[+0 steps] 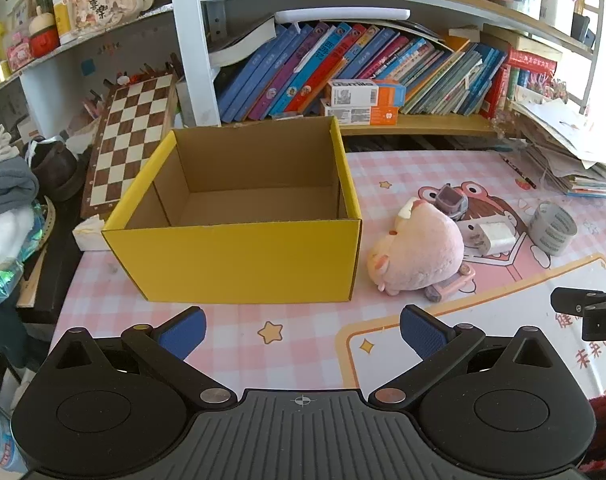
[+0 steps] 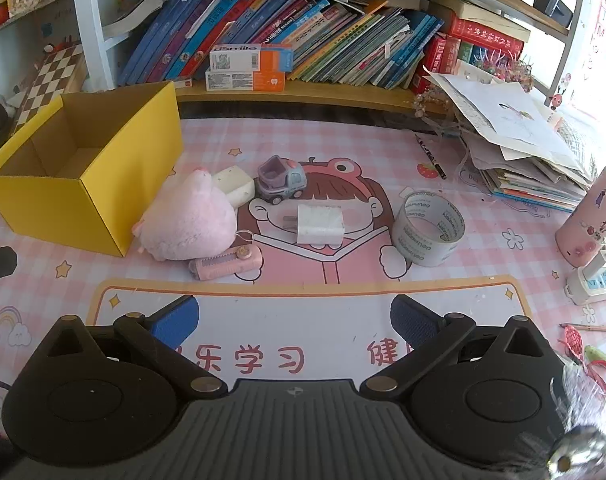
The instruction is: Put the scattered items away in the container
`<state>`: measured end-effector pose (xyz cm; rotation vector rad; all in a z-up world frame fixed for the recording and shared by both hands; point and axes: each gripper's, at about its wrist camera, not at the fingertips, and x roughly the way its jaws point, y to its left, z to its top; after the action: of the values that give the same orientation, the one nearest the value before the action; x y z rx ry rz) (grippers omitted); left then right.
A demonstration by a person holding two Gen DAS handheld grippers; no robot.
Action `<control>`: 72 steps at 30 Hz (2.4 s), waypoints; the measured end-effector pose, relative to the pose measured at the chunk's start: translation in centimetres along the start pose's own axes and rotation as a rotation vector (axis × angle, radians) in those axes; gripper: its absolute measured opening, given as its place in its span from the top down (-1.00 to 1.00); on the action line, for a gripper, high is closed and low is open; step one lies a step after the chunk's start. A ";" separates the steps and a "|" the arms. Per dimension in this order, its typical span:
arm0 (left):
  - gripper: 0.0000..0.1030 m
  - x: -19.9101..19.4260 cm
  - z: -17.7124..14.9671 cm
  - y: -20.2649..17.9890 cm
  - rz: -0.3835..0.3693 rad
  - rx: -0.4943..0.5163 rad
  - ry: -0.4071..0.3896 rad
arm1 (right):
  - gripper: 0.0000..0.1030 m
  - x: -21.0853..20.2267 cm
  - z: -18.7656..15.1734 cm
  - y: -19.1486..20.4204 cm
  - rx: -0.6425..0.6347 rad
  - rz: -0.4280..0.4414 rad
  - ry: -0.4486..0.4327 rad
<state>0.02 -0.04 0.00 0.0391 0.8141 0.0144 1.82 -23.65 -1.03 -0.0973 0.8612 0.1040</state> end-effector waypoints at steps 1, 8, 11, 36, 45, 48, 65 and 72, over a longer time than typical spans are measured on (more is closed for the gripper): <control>-1.00 0.0 0.0 0.0 0.000 0.001 0.001 | -1.00 0.0 0.0 0.0 0.000 0.000 0.001; -1.00 0.1 0.0 -0.1 -0.005 0.001 0.005 | -1.00 -0.2 -0.1 0.1 0.001 -0.001 0.005; -1.00 0.0 -0.1 0.1 -0.007 -0.002 0.006 | -1.00 0.2 -0.1 0.1 0.001 0.000 0.006; -1.00 0.4 -0.2 -0.2 -0.003 0.000 0.019 | -1.00 0.3 -0.1 0.0 0.004 0.003 0.018; -1.00 0.5 0.0 -0.1 -0.001 -0.002 0.026 | -1.00 0.4 0.0 0.1 0.001 0.004 0.025; -1.00 0.6 0.0 -0.1 0.001 -0.004 0.028 | -1.00 0.5 0.0 0.1 0.000 0.004 0.027; -1.00 0.8 0.0 0.0 -0.006 -0.011 0.037 | -1.00 0.7 0.0 0.1 -0.001 0.006 0.034; -1.00 0.8 0.0 0.0 0.004 -0.011 0.042 | -1.00 0.8 0.0 0.1 -0.001 0.007 0.035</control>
<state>0.61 -0.04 -0.59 0.0300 0.8563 0.0240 2.31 -23.48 -1.62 -0.0971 0.8969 0.1089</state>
